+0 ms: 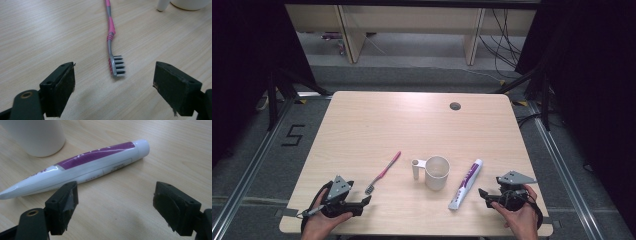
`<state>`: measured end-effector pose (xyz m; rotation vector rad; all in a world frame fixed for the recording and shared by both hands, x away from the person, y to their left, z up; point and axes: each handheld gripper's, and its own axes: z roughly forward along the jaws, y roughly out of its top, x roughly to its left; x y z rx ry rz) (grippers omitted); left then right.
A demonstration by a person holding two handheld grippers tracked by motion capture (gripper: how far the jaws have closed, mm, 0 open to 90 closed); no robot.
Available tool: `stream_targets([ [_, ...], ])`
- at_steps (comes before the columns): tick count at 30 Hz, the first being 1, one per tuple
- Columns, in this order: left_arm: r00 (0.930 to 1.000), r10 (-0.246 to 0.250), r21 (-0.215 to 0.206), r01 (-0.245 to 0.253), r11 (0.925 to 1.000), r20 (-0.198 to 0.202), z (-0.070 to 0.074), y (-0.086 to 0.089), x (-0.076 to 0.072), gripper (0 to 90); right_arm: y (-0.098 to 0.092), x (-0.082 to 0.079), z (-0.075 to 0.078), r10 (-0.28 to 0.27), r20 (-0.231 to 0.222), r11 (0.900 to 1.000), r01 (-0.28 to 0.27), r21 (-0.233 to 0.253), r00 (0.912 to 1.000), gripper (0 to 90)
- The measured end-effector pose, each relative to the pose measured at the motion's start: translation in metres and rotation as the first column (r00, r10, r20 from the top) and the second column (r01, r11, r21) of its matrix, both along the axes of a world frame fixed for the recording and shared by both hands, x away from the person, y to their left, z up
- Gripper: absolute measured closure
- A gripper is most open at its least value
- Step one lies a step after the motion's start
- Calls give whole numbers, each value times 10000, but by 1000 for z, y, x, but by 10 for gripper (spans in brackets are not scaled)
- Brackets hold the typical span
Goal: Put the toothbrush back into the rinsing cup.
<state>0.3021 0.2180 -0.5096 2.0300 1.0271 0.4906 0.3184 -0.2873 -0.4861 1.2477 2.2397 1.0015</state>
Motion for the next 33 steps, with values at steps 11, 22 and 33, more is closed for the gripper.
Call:
stream_targets([
  [11,9999,70,-163,-68,9998,106,0,0,0,172,-2,1,2,16,240,10000,-17,66,9997,244],
  [22,9995,-87,-811,111,9966,295,4,-5,0,278,-1,3,-1,204,-99,9996,-203,176,9997,253],
  [33,9960,-628,-882,682,9938,631,8,-12,7,739,1,2,-3,233,-230,9992,-225,341,9995,259],
])
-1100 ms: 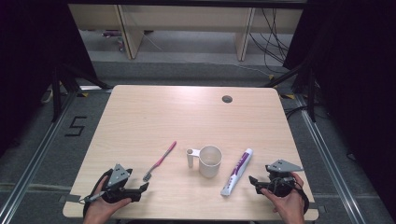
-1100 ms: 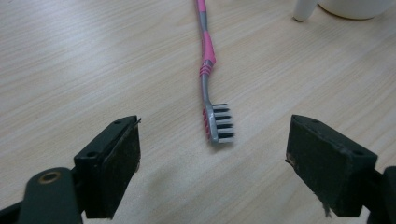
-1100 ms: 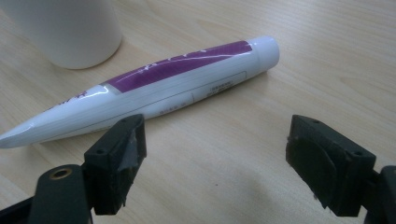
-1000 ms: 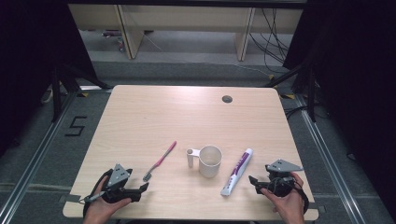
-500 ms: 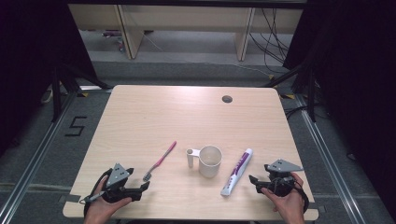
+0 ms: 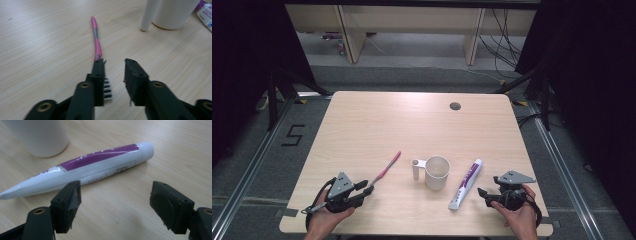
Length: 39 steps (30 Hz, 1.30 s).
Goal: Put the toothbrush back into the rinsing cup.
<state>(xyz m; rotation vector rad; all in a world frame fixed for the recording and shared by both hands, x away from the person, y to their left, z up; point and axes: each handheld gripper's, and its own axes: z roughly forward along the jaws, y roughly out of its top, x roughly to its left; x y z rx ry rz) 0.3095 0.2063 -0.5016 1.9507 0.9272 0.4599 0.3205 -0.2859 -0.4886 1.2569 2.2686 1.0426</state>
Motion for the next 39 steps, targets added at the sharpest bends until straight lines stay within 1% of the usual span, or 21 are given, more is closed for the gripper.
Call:
stream_targets([
  [4,9996,-152,125,155,9998,-237,-6,-7,11,858,-1,2,-1,203,200,9997,-200,-152,9996,259],
  [6,9995,-184,250,190,9995,-237,-7,-8,13,874,-1,2,-1,261,108,9995,-259,-162,9996,260],
  [7,9989,-357,463,371,9982,-299,-7,-8,15,886,-2,2,0,204,246,9994,-197,-277,9995,260],
  [8,9992,-291,408,302,9987,-260,-8,-10,17,892,-1,1,0,202,131,9997,-200,-146,9997,262],
  [12,9989,-245,478,264,9985,-391,-11,-13,22,893,-1,2,-1,302,30,9995,-301,-125,9995,262],
  [13,9983,-350,826,388,9958,-475,-12,-11,24,893,0,1,-1,268,75,9995,-267,-163,9996,265],
  [14,9983,-350,826,388,9958,-475,-12,-11,24,893,0,1,-1,268,75,9995,-267,-163,9996,265],
  [15,9984,-232,653,265,9975,-515,-13,-13,24,893,-2,3,0,533,-197,9986,-534,-37,9984,265],
  [16,9979,-337,956,388,9947,-549,-13,-10,26,893,-1,3,-1,562,-145,9983,-564,-132,9983,265],
  [17,9987,-177,777,213,9968,-478,-15,-11,27,892,0,2,-1,460,-165,9989,-461,-87,9988,265],
  [18,9983,-225,989,277,9947,-533,-15,-10,28,892,0,1,-1,317,-42,9994,-317,-123,9995,267],
  [23,9984,-145,1079,204,9940,-553,-18,-8,32,893,-1,2,-2,369,193,9987,-362,-372,9991,269],
  [25,9986,-121,1109,177,9937,-505,-19,-7,33,893,0,1,-1,335,-40,9993,-336,-160,9994,269],
  [26,9985,-60,1175,123,9930,-540,-18,-7,33,893,2,-1,-1,75,-239,9999,-76,-69,9997,269],
  [27,9985,-124,1291,193,9914,-538,-19,-6,34,892,2,0,-2,119,-168,9999,-120,-67,9998,269],
  [28,9987,-28,1260,91,9920,-505,-19,-5,35,892,0,2,-2,289,108,9992,-286,-292,9995,269],
  [29,9987,-28,1260,91,9920,-505,-19,-5,35,892,0,1,-1,280,134,9992,-276,-302,9995,269],
  [30,9985,43,1389,32,9903,-538,-20,-3,37,892,0,1,-1,266,126,9993,-262,-279,9996,269],
  [35,9974,459,1330,-381,9904,-562,-22,3,43,892,0,2,-2,301,142,9991,-297,-296,9994,269],
  [36,9976,412,1498,-324,9882,-561,-21,5,45,892,0,2,-1,333,131,9990,-329,-316,9994,269],
  [39,9968,563,1541,-472,9869,-558,-21,8,47,892,0,2,-2,251,64,9993,-249,-289,9997,270],
])
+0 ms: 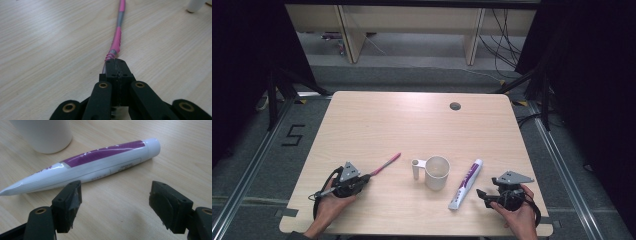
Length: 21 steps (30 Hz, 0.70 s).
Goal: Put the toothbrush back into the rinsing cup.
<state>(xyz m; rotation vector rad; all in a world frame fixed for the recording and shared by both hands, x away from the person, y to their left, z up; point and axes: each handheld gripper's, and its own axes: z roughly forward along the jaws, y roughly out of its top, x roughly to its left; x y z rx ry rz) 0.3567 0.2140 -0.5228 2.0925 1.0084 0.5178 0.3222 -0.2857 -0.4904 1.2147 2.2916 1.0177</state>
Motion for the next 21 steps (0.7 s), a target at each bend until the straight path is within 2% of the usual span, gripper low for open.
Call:
stream_targets([
  [1,10000,-36,189,37,9998,-38,1,2,2,892,0,0,0,51,-132,10000,-50,38,9999,270],
  [3,9998,173,86,-173,9998,74,0,4,6,892,0,0,0,16,28,10000,-16,6,10000,272],
  [4,9998,217,209,-218,9995,44,0,5,7,892,0,0,0,-8,-86,10000,9,96,10000,271],
  [6,9993,364,100,-365,9993,123,0,6,9,892,0,0,0,72,-144,10000,-71,70,9999,272],
  [7,9991,408,313,-410,9987,64,2,9,12,892,0,0,0,65,-163,9999,-63,119,9998,272],
  [8,9991,408,313,-410,9987,64,2,9,12,892,1,-2,0,-108,-288,9998,112,154,9995,272],
  [9,9989,452,184,-453,9988,102,1,10,13,893,0,0,0,55,-142,9999,-54,126,9999,272],
  [11,9985,548,253,-550,9982,80,1,11,17,893,0,0,0,43,-136,10000,-43,56,9999,272],
  [12,9976,669,26,-670,9977,185,-1,12,21,892,0,0,-1,63,-163,10000,-62,55,9998,272],
  [14,9968,775,112,-777,9969,202,0,13,25,893,0,0,0,47,-157,9999,-46,111,9999,272],
  [16,9964,834,14,-834,9965,177,0,13,26,893,-1,0,0,-8,-58,10000,8,16,10000,272],
  [17,9967,795,184,-798,9966,185,1,13,28,892,0,1,-1,92,-245,9999,-90,106,9997,272],
  [18,9952,943,-38,-943,9955,243,1,12,30,892,0,1,-1,92,-245,9999,-90,106,9997,272],
  [19,9960,871,130,-874,9961,213,2,13,32,893,0,1,-1,127,-258,9999,-124,121,9996,272],
  [21,9952,968,158,-971,9952,158,1,12,35,893,0,0,0,-36,-314,9999,41,136,9995,272],
])
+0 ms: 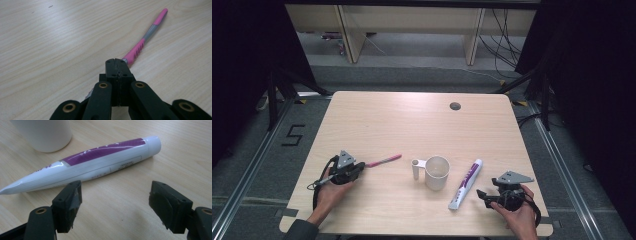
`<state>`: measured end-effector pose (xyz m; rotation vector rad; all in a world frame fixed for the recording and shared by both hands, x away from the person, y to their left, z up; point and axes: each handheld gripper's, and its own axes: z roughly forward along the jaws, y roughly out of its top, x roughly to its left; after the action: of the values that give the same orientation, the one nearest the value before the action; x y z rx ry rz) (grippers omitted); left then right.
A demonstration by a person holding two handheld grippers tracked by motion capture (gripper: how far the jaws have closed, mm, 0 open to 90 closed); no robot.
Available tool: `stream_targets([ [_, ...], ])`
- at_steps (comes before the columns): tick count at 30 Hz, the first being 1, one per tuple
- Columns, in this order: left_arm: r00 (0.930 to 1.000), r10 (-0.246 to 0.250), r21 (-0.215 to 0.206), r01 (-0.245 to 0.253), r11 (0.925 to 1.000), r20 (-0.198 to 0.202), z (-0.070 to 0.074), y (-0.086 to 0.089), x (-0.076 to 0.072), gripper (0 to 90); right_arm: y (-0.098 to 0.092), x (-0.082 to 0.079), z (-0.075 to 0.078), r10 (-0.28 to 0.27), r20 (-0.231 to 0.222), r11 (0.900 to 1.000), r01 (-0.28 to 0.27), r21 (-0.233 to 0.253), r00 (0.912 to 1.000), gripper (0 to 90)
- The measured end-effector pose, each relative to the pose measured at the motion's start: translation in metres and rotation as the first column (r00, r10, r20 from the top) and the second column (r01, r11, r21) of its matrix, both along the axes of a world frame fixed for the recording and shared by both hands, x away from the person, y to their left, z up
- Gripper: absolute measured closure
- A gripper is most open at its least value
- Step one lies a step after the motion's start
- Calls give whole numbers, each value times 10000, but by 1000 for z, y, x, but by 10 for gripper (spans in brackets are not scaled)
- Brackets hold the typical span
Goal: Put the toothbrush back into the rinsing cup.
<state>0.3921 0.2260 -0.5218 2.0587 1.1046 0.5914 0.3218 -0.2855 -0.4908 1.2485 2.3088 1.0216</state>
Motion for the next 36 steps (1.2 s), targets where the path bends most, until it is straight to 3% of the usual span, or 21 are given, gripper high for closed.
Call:
stream_targets([
  [1,10000,60,-167,-59,9998,44,-2,-1,2,893,-1,1,-1,148,78,9999,-148,24,9999,272],
  [2,10000,17,103,-17,9999,-58,-1,0,3,893,0,0,0,12,24,10000,-12,-50,10000,272],
  [3,9998,194,-206,-194,9996,36,-3,-2,5,893,1,-2,0,-134,-175,9999,136,104,9998,272],
  [6,9998,188,-233,-187,9996,30,0,-2,5,891,-1,1,-1,60,151,9999,-59,-91,9999,272],
  [7,9996,261,-393,-259,9989,65,1,-2,5,886,1,0,-1,-30,-103,10000,31,63,9999,272],
  [9,9998,180,-382,-176,9991,107,5,-3,4,865,0,0,0,40,-21,10000,-40,57,10000,272],
  [12,9995,189,-724,-170,9972,261,10,-11,3,856,-1,1,-1,78,147,9999,-76,-78,9999,272],
  [15,9996,110,-775,-90,9969,251,13,-16,4,822,-1,1,-1,159,44,9999,-159,11,9999,272],
  [16,9996,69,-946,-44,9955,258,14,-24,6,816,1,-1,0,-134,-101,9998,135,143,9999,272],
  [19,9998,9,-963,12,9954,216,15,-31,10,792,-1,1,-1,124,-9,9999,-124,62,9999,272],
  [24,10000,59,-798,-58,9968,15,16,-49,22,769,-1,1,-1,66,32,10000,-66,10,10000,272],
  [25,10000,59,-798,-58,9968,15,16,-49,22,775,1,-1,-1,-91,-150,9999,92,101,9998,272],
  [27,9998,187,-891,-185,9958,14,16,-55,26,783,1,-1,0,-59,-105,9999,60,102,9999,272],
  [28,10000,45,-635,-50,9980,-82,17,-55,28,793,-1,1,0,103,180,9999,-101,-91,9998,272],
  [31,9999,124,-752,-130,9971,-85,17,-61,32,823,-2,2,-2,319,177,9995,-318,-72,9993,272],
  [32,9999,137,-934,-137,9955,-6,15,-64,34,837,-1,1,-1,154,194,9998,-152,-91,9997,272],
  [34,9999,8,-709,-18,9975,-146,16,-66,36,856,-1,2,-1,214,79,9998,-214,9,9997,272],
  [35,10000,50,-875,-58,9961,-86,15,-68,37,856,-1,1,-1,165,177,9998,-164,-78,9997,272],
  [36,9999,77,-924,-85,9957,-88,15,-70,38,867,0,0,-2,40,-17,10000,-40,54,10000,272],
])
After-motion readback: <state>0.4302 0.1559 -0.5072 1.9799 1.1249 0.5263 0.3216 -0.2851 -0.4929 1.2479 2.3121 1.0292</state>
